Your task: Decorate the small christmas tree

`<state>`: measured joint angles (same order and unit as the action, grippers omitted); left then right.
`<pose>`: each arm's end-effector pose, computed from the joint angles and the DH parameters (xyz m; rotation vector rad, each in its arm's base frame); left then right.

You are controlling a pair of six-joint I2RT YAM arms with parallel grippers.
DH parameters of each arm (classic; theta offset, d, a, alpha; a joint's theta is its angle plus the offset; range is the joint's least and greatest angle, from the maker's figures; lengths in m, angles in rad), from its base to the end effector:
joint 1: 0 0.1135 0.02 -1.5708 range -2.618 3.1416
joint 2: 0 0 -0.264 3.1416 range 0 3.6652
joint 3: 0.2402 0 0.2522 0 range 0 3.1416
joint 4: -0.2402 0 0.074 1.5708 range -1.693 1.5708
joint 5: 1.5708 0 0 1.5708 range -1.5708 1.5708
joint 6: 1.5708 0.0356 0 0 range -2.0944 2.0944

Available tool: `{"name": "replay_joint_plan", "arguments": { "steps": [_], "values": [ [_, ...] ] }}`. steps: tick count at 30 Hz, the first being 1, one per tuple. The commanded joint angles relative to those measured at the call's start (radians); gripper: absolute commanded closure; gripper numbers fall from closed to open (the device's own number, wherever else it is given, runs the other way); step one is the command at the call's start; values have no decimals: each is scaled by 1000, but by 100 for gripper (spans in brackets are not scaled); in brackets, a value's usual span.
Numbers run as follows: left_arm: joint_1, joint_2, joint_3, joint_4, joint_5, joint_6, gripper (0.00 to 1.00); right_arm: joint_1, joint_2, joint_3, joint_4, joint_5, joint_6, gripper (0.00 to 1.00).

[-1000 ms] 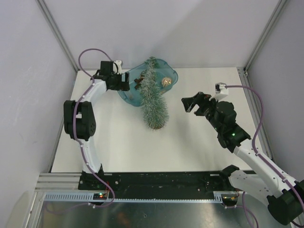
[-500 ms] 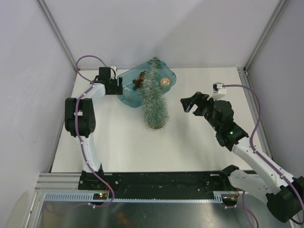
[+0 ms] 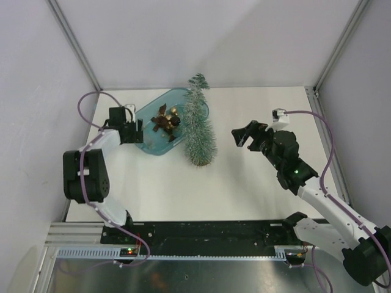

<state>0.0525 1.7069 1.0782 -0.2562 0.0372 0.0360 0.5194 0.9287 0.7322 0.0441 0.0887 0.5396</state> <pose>0.3582 0.0175 0.1947 -0.0039 2.4549 -0.0069 0.1943 0.1075 0.3193 0.0855 1.7725 0.7007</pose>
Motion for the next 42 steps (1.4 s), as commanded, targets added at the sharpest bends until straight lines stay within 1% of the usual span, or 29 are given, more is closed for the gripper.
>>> {"name": "replay_joint_plan", "arguments": {
  "steps": [1,4,6,7,10,12,15,19,22,28,33,39,40,42],
  "values": [
    [20,-160,-89,9,11,84,20,1,-25,-27,46,-9,4,7],
    [22,-237,-95,-8,10,100,9,1,-22,-41,54,-17,10,7],
    [21,-273,-54,-30,25,111,3,-1,-17,-44,58,-20,10,7],
    [21,-283,-29,-39,34,123,2,-1,-16,-45,60,-21,10,7],
    [15,-284,79,-58,87,171,1,-3,-13,-46,68,-22,9,7],
    [-4,-254,144,-62,112,224,0,-4,-8,-46,72,-25,8,7],
    [-57,-172,216,-61,116,331,0,-7,-1,-45,78,-28,9,7],
    [-134,-40,283,-57,79,448,0,-12,3,-44,87,-28,9,7],
    [-168,56,336,-49,68,489,3,-24,5,-44,94,-34,8,7],
    [-197,179,412,-18,59,540,13,-50,9,-43,100,-53,9,7],
    [-198,233,442,35,-4,576,18,-64,17,-43,107,-69,10,8],
    [-198,266,449,85,-33,620,22,-72,30,-44,115,-77,12,8],
    [-198,273,452,89,-34,627,23,-73,31,-44,115,-77,12,8],
    [-198,285,455,91,-34,649,30,-75,30,-44,115,-77,13,8]
  ]
}}
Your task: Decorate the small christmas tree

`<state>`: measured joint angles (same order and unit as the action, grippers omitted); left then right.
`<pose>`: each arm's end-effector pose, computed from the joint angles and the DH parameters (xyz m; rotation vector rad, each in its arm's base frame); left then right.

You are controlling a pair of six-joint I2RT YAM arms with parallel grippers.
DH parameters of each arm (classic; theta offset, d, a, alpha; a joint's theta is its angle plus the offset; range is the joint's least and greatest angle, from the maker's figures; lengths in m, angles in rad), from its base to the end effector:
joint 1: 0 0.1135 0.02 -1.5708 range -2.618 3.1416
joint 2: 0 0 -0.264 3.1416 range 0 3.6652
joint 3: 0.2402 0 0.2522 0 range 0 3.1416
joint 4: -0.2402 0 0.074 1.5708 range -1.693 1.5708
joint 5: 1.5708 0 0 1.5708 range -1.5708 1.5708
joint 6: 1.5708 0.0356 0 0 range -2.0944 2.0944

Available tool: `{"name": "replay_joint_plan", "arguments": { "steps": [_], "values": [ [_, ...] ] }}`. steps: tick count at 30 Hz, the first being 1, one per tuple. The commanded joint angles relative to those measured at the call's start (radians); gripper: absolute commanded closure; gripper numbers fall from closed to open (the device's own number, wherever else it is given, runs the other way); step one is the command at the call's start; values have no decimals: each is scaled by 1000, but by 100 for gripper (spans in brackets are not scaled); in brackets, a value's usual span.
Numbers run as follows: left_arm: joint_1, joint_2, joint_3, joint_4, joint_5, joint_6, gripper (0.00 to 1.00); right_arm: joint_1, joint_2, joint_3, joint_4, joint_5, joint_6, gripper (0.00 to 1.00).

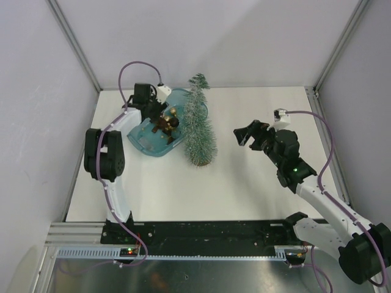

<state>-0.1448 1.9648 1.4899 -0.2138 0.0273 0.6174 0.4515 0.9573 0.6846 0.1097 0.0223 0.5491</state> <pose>0.4464 -0.0661 0.2290 0.8574 2.1004 0.2206 0.2057 0.0989 0.3034 0.1041 1.7848 0.7106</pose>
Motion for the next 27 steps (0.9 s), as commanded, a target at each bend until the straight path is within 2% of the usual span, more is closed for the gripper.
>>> {"name": "replay_joint_plan", "arguments": {
  "steps": [1,4,9,18,27],
  "values": [
    [-1,33,41,50,-24,81,33,-8,2,4,47,-10,2,8],
    [-1,43,30,59,-57,114,40,-15,2,4,42,-10,3,8],
    [-1,57,1,87,-82,162,44,-17,8,4,42,-10,8,8],
    [-6,74,-36,130,-94,215,45,-18,2,4,34,-10,9,8],
    [-29,14,-144,223,-105,224,47,-18,3,4,33,-9,14,8]
  ]
}}
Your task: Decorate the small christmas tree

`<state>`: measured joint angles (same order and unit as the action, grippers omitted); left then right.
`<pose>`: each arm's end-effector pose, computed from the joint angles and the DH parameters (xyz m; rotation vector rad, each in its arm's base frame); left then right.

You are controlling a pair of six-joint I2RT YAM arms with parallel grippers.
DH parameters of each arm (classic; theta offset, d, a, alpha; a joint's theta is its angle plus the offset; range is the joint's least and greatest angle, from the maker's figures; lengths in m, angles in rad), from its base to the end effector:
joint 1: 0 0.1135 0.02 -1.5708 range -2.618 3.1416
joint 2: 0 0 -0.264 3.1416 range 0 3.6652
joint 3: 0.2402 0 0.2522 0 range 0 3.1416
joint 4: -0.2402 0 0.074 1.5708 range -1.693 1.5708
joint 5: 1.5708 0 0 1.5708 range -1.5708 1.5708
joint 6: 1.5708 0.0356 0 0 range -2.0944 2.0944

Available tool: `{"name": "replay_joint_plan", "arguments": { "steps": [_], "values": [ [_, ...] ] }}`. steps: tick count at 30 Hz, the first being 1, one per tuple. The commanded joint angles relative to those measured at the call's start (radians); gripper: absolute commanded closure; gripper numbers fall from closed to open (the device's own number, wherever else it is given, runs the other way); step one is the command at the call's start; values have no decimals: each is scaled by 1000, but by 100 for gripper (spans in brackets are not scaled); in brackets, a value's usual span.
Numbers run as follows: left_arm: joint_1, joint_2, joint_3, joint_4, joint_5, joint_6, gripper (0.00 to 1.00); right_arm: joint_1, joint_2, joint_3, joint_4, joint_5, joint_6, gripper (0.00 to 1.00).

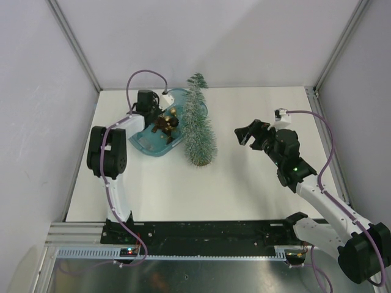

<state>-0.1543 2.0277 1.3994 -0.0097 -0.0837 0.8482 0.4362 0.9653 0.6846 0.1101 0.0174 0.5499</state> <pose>0.4529 -0.0674 0.1898 1.0384 1.9936 0.4732 0.2085 0.0965 0.3017 0.1151 1.7909 0.7018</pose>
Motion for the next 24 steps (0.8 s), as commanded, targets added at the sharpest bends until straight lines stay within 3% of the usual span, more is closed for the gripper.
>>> {"name": "replay_joint_plan", "arguments": {
  "steps": [1,8,16,24],
  "values": [
    [-19,-61,-55,36,6,-20,47,-2,-3,4,34,-4,14,8],
    [-19,-119,-38,81,3,-94,38,-1,-8,4,25,-5,16,9],
    [-36,-236,-163,80,74,-113,24,-1,-12,2,17,-4,14,9],
    [-38,-242,-237,54,135,-66,21,10,-8,2,27,-3,20,9]
  ]
}}
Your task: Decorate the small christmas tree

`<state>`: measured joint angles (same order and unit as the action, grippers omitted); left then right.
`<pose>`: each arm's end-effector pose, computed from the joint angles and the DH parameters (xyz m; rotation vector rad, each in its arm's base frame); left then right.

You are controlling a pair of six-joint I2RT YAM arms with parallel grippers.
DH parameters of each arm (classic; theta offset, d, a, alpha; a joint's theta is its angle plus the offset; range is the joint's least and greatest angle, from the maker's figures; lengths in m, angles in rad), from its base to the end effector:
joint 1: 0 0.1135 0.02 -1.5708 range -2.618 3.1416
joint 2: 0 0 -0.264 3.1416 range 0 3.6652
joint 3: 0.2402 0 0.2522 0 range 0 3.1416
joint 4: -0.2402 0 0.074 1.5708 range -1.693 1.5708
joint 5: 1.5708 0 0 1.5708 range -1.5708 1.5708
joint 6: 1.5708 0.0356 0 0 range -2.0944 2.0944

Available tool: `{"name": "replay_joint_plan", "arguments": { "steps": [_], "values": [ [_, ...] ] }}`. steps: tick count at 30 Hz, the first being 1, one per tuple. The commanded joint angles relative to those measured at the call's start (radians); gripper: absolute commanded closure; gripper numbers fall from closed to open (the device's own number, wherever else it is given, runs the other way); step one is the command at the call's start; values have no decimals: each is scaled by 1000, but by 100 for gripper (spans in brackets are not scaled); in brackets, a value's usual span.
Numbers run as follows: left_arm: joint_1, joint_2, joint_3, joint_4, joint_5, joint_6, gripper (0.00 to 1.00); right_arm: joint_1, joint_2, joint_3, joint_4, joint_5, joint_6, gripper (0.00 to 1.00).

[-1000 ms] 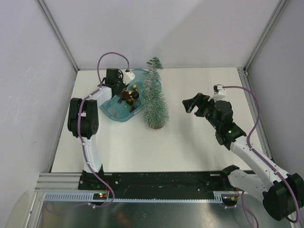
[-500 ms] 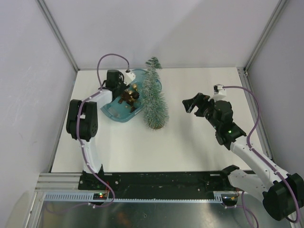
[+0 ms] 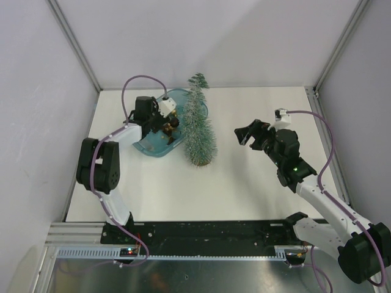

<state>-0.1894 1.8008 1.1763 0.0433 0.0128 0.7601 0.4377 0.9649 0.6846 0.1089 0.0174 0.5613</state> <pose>0.3983 -0.0768 0.2158 0.9981 1.9256 0.3161 0.2083 0.0968 0.3017 0.1241 1.7925 0.7107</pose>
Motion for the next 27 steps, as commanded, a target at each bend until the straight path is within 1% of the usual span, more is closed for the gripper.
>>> {"name": "replay_joint_plan", "arguments": {
  "steps": [1,8,13,19,27],
  "values": [
    [-3,-3,-8,-7,33,27,22,8,-8,1,27,-3,8,9],
    [12,90,117,-88,33,16,29,10,-13,1,21,3,8,9],
    [15,124,183,-133,37,19,31,10,-8,2,24,1,8,9],
    [36,177,285,-237,58,14,33,12,-4,1,32,-2,9,9],
    [46,221,318,-316,50,67,36,10,-2,2,46,-5,8,9]
  ]
}}
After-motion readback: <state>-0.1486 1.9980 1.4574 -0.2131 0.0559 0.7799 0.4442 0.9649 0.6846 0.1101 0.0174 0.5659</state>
